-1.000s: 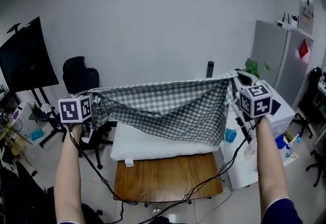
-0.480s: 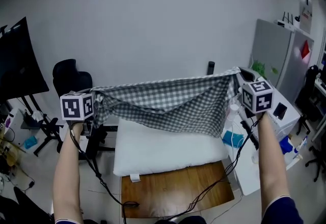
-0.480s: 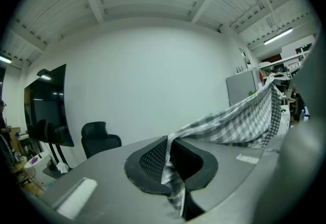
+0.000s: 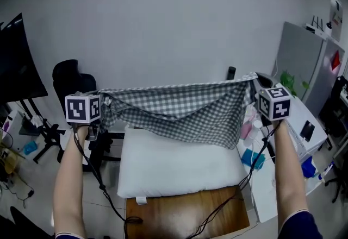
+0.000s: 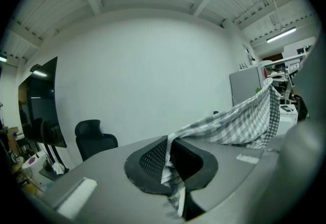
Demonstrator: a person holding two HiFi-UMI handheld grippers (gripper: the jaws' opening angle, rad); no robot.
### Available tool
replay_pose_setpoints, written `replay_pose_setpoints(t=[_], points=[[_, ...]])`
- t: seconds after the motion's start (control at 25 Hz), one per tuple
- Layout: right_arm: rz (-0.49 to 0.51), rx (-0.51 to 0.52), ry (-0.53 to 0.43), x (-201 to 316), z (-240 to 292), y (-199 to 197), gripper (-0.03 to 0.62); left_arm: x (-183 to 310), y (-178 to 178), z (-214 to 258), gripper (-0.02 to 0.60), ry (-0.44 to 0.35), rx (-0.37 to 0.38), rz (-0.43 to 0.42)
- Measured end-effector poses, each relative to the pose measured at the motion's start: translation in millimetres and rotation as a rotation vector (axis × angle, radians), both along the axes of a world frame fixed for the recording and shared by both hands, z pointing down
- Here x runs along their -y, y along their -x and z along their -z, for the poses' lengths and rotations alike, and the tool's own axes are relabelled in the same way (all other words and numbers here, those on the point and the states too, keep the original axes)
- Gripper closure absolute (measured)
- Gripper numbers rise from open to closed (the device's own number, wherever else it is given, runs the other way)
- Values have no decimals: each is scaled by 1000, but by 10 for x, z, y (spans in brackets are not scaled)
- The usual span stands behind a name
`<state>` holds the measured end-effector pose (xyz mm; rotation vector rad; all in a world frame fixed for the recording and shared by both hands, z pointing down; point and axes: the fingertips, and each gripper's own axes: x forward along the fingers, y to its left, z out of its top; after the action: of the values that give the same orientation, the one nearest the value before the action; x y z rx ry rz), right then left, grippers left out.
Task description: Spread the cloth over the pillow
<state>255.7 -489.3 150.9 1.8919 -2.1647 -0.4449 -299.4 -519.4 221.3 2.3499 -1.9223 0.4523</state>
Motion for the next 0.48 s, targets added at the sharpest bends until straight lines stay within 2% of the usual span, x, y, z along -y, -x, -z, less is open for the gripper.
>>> replay_pose_setpoints(t=[0.2, 0.48], points=[[10, 3, 0, 346, -34, 19, 572, 256, 24, -37, 565, 18, -13, 18], [0, -7, 10, 757, -99, -8, 571, 599, -7, -118, 565, 35, 17, 35]])
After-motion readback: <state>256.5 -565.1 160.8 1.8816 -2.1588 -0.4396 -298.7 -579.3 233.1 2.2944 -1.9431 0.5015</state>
